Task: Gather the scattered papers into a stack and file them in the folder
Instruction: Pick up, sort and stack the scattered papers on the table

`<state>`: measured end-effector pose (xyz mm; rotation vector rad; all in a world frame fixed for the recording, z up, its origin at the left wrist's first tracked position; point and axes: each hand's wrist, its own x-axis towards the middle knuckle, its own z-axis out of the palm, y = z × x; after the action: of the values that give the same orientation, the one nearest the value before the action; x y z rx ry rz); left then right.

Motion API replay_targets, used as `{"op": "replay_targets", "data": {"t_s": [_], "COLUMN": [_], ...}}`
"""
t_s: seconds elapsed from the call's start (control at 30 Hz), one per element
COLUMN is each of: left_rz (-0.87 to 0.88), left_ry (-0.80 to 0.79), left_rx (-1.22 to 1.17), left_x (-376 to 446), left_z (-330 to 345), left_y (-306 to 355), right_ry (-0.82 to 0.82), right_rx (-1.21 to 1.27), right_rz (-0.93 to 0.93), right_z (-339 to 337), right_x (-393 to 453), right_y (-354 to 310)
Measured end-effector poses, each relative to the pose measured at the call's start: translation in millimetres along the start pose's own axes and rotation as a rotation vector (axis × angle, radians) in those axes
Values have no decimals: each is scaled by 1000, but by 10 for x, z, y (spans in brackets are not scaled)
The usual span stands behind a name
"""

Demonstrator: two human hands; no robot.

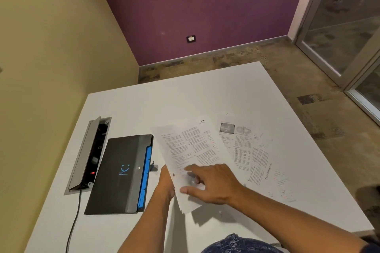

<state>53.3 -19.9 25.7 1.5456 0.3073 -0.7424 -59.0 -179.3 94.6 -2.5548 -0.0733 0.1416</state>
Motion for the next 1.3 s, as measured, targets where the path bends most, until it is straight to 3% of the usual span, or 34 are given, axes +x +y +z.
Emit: {"op": "replay_targets", "data": {"t_s": [0.13, 0.27, 0.47, 0.6, 0.8, 0.9, 1.07, 1.3], "left_rz": [11, 17, 33, -36, -77, 45, 168, 264], "left_ry": [-24, -10, -40, -54, -86, -192, -236, -255], "left_rx": [204, 417, 419, 330, -51, 95, 131, 221], "left_x": [-69, -96, -230, -233, -247, -329, -279, -283], "left_z": [5, 49, 169, 196, 233, 216, 182, 44], "left_y": [91, 162, 315, 289, 306, 361, 344, 363], "right_ry": [226, 131, 125, 161, 354, 359, 175, 130], "right_rx": [57, 227, 1033, 1322, 1411, 1413, 1294, 1099], "right_rz": [225, 548, 743, 631, 530, 446, 306, 319], "right_z": [32, 35, 155, 126, 46, -42, -126, -133], "right_x": [102, 169, 128, 75, 58, 39, 50, 101], "right_y": [358, 740, 1222, 1187, 1113, 1085, 973, 978]}}
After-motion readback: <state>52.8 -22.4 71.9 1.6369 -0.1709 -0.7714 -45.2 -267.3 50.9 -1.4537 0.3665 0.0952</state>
